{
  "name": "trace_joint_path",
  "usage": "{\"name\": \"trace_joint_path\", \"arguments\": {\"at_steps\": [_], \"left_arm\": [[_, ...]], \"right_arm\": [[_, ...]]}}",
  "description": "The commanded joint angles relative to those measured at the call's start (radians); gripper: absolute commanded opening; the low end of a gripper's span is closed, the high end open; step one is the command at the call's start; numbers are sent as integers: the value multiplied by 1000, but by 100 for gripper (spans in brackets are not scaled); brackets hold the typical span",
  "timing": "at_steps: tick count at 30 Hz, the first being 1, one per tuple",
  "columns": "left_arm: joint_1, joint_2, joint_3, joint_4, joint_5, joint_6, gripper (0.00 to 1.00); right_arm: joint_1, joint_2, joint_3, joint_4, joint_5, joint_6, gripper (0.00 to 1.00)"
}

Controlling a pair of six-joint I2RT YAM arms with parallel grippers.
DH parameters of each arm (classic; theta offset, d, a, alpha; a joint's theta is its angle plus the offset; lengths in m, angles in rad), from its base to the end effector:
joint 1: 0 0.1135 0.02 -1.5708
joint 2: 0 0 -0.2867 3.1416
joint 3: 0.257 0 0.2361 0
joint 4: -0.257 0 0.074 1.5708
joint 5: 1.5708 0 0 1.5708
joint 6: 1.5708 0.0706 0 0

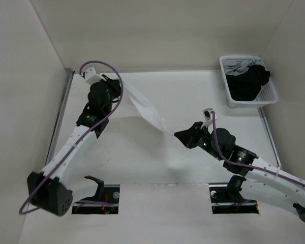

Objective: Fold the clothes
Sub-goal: Flatten the tank top out

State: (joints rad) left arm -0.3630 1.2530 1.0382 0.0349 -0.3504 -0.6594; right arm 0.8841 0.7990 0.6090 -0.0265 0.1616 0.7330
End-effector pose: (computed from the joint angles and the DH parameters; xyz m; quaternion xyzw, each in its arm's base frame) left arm 0.2931 -0.0854 0.3707 -0.2221 0.7312 -0.1919 0.6157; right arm 0.1330 0.1443 0.3039 -0.0082 0.7784 0.4083 0.4768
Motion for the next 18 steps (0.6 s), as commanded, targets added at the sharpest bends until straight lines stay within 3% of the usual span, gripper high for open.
{"name": "trace_joint_path", "arguments": {"at_steps": [1, 5, 9, 13, 18], "left_arm": [[-4, -205, -29, -10, -71, 21, 2], [-9, -323, -4, -105, -105, 49, 3], [-11, -307, 66, -147, -111, 109, 4], [-27, -144, 82, -106, -78, 124, 5], [-21, 256, 161, 58, 79, 129, 6]], "right_arm": [[118, -38, 78, -45, 88, -23, 5], [281, -26, 141, -58, 116, -47, 5], [321, -9, 161, 6, 115, -75, 5], [197, 25, 83, 60, 86, -51, 5], [17, 120, -40, 140, 15, -1, 5]]}}
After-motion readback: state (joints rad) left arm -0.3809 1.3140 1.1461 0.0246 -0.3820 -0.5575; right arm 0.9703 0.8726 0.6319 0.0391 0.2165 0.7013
